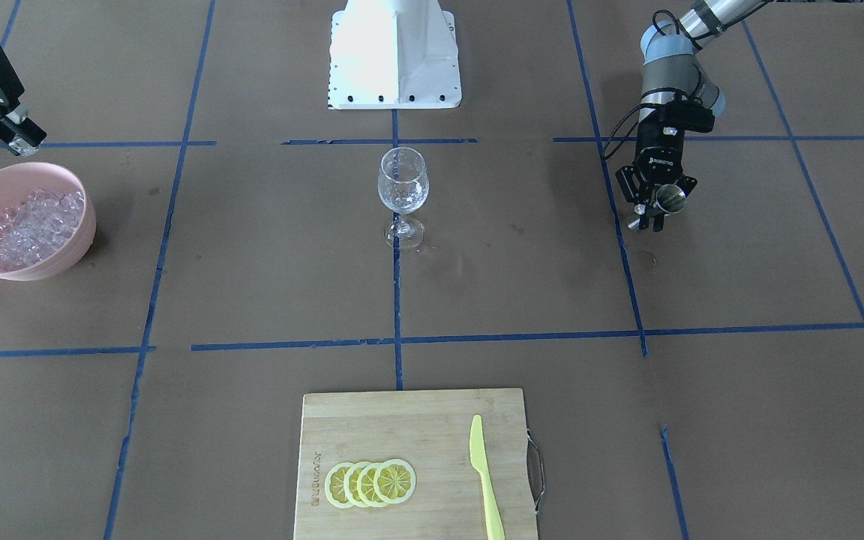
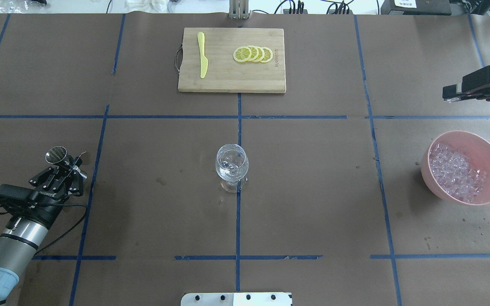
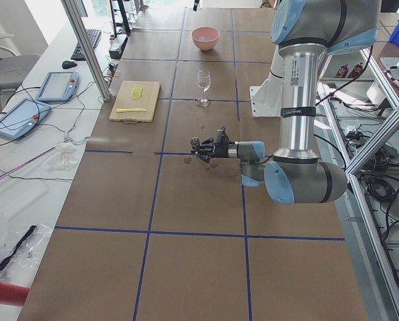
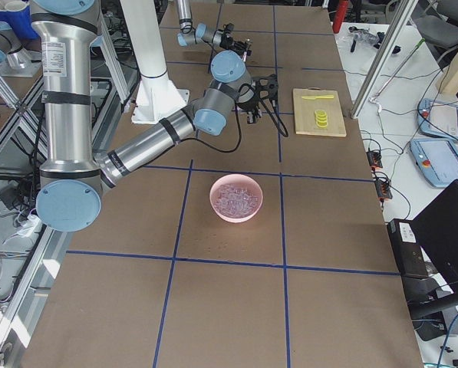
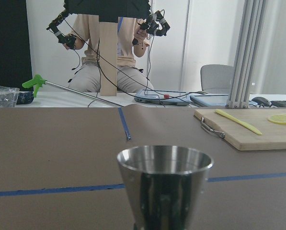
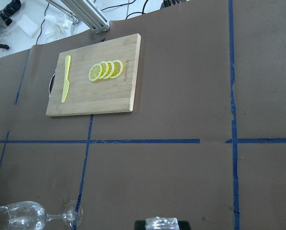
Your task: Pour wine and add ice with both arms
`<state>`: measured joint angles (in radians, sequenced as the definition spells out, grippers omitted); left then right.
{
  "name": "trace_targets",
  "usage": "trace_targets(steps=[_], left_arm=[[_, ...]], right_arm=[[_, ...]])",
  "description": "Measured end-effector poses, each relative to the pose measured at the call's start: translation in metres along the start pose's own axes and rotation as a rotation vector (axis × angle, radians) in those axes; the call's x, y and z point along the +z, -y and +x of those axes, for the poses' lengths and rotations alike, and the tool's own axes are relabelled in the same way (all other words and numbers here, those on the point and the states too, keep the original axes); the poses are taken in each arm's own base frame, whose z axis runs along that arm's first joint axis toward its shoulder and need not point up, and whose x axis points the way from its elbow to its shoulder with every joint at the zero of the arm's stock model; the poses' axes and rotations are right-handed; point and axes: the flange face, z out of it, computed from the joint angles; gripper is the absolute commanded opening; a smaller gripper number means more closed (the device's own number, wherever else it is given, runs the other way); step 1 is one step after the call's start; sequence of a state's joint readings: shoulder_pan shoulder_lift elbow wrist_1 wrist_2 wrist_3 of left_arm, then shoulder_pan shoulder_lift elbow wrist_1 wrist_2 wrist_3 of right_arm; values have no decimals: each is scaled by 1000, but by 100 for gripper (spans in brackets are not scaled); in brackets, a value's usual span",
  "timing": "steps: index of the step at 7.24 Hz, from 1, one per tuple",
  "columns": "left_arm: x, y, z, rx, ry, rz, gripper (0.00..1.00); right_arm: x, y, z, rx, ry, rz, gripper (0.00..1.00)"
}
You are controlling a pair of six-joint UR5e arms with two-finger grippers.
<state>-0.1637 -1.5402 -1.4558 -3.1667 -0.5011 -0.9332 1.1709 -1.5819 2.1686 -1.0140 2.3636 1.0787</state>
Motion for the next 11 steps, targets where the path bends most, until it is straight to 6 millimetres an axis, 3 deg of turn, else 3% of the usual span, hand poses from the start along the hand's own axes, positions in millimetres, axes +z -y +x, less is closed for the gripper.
trace_targets(steps=[4,9,10,11], left_arm=[[0,1,0,1,0,0,28],[3,3,-1,7,2,2,39],[4,4,-1,7,0,0,47],[5,6,-2,7,-2,-2,63]], right_arm=[[26,0,-50,38,63,-34,0],[76,-25,-96,26,78,-33,0],[83,-29,-105,23,84,-33,0],[89,-33,-114,26,91,-31,0]])
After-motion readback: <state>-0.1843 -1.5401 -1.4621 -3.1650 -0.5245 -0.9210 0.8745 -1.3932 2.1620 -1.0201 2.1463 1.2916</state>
